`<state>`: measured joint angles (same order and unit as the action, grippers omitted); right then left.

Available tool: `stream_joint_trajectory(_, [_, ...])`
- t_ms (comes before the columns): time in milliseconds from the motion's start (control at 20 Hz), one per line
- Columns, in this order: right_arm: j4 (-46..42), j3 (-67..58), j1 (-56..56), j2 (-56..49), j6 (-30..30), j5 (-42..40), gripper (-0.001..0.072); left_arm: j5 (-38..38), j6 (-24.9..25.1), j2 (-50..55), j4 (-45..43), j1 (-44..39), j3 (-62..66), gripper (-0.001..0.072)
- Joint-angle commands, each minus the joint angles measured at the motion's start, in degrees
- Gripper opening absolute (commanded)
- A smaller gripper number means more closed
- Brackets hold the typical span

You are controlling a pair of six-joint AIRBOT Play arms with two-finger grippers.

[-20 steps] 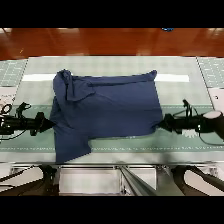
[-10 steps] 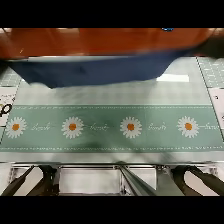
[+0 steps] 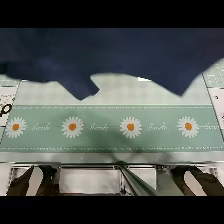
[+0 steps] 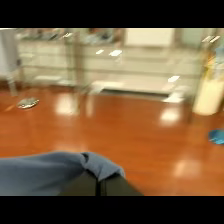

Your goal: Fold the shirts.

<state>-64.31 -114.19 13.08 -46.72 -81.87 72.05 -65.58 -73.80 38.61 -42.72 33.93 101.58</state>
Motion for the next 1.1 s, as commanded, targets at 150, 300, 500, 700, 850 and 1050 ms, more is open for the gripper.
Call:
stream_joint_trajectory(150, [-11.9,0.3,0.0,7.5,-3.8,13.0,0.0029,-2.1,-9.3,-11.3,-31.2,-14.2,2.5,0.0017])
stream_joint_trajectory(300, [-10.8,7.4,0.0,8.1,-4.5,14.4,0.0029,-5.9,-12.8,-10.5,-32.2,-17.3,-1.7,0.0017])
stream_joint_trajectory(500, [-5.0,23.5,-0.1,5.6,-2.1,11.9,0.0029,-5.1,-14.3,-5.9,-27.0,-17.3,-16.5,0.0018])
stream_joint_trajectory(700, [-0.8,34.4,-0.1,-5.2,1.8,3.4,0.0029,4.2,-7.6,7.4,-12.9,-17.7,-27.0,0.0018])
stream_joint_trajectory(850, [5.3,34.8,-0.1,-19.6,5.0,-3.8,0.0029,9.5,-6.4,24.1,-12.2,-20.4,-27.1,0.0017])
stream_joint_trajectory(1050, [18.0,31.5,-0.1,-38.5,12.7,-15.1,0.0029,13.5,-6.4,47.4,-11.2,-23.8,-20.5,0.0018])
